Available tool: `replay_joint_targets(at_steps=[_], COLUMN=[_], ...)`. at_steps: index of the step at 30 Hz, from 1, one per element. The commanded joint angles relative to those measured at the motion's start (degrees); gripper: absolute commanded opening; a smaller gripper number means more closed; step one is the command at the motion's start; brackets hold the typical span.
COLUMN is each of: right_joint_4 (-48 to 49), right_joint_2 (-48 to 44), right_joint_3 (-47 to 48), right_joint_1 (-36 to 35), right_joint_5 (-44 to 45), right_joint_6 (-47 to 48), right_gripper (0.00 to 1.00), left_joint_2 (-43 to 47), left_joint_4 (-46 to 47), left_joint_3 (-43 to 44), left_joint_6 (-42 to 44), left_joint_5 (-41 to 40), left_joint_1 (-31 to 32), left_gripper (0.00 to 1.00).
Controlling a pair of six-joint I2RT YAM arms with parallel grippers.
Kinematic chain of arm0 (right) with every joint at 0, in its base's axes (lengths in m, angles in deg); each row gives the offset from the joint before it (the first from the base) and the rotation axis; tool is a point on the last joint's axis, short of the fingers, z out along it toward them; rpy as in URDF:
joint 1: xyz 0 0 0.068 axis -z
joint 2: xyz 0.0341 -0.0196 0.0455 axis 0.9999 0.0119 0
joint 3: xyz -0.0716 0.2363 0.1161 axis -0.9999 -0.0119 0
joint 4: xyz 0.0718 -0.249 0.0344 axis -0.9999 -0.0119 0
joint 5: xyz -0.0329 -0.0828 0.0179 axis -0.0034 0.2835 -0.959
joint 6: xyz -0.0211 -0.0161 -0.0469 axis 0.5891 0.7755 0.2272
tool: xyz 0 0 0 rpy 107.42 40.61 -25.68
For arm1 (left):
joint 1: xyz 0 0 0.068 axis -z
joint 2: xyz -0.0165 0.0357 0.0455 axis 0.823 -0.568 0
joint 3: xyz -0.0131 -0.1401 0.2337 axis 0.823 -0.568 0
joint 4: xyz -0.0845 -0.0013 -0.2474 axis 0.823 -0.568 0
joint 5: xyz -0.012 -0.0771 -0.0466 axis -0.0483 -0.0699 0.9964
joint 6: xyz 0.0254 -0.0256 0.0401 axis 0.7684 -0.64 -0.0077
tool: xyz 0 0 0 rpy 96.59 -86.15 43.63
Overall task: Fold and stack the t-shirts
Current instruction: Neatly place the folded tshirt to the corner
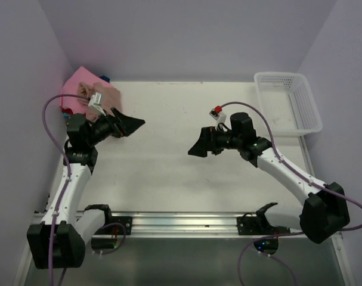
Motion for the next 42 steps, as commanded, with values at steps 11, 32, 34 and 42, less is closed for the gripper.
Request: replay_joint_targets(at_steps=[11,32,34,42], right_joint_4=[-4.3,-6.7,-6.7,-6.1], right_joint_2=[-12.4,-7.8,-7.4,-5.2], right_joint_3=[-2.3,1.5,1.6,2.3], right_joint_1=[-1.8,-1.9,-1.9,-1.8], right_joint_5=[3.3,4.7,4.7,5.1], right_joint_6=[-3.0,0.6,1.0,1.8], right_gripper=[0.99,0.99,0.99,0.99], left_joint_2=[6.4,0.0,-0.2,-3.0], left_joint_4=[-2.8,-0.4,-0.7,-12.0], left_joint_3=[-7.0,-4.7,-4.6,1.1], left_joint_6=[9.1,8.0,8.0,15.3], left_joint_5=[12.7,11.9,11.4,-0.2], left_joint_1=[15.1,16.6,16.6,16.6], left_gripper=[1.0,1.0,1.0,1.0])
